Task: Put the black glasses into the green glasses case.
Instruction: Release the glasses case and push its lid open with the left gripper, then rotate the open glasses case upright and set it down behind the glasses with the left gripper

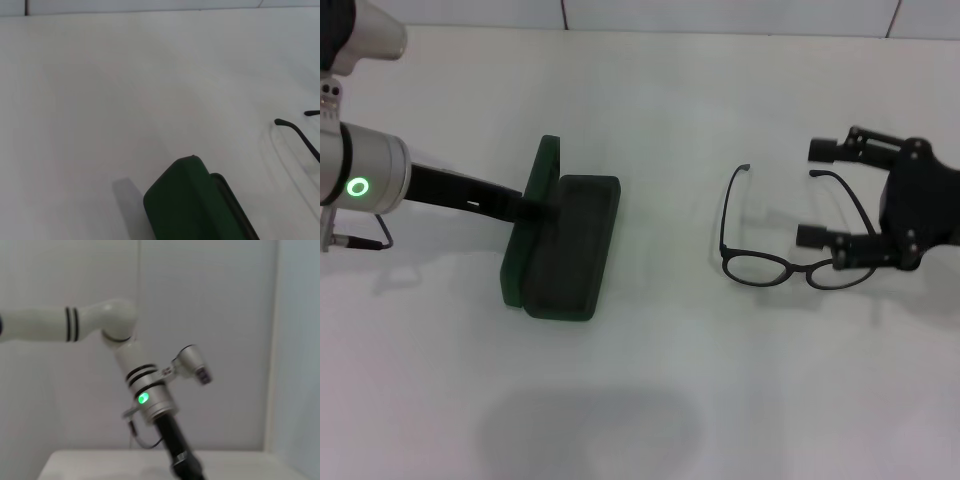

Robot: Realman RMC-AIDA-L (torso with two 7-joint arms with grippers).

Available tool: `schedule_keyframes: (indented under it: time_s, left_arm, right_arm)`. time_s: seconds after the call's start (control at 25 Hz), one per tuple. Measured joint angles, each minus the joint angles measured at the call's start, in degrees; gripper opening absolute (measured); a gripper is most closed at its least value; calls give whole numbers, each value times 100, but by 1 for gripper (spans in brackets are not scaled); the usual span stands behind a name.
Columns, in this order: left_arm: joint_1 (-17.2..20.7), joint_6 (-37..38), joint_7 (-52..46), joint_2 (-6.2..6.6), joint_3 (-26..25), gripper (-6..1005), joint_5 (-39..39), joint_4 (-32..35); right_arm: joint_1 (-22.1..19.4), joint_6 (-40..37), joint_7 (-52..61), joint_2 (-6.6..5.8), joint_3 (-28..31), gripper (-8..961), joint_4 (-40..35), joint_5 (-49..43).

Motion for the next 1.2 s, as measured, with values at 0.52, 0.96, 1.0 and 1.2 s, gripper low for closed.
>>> schedule_keyframes:
  time_s: [0.52,0.96,1.0,1.2]
  left_arm:
    - [-254,-48,134,30,7,365,483,26]
    - [-654,-424,2510,9,256,200,543,52]
    - [-665,-504,2740,8,349,200,491,51]
    - [-988,-480,3582,48,648,203,312,-174]
  right_arm:
    - [-53,-272,0,146,6,807,-584,-1440]
    - [-230,-349,-158,213,-48,796,-609,-1631]
    - [-247,-362,-179,226,-39,795,-610,-1653]
    - [-328,-391,-222,308,-25,790,-611,-1719]
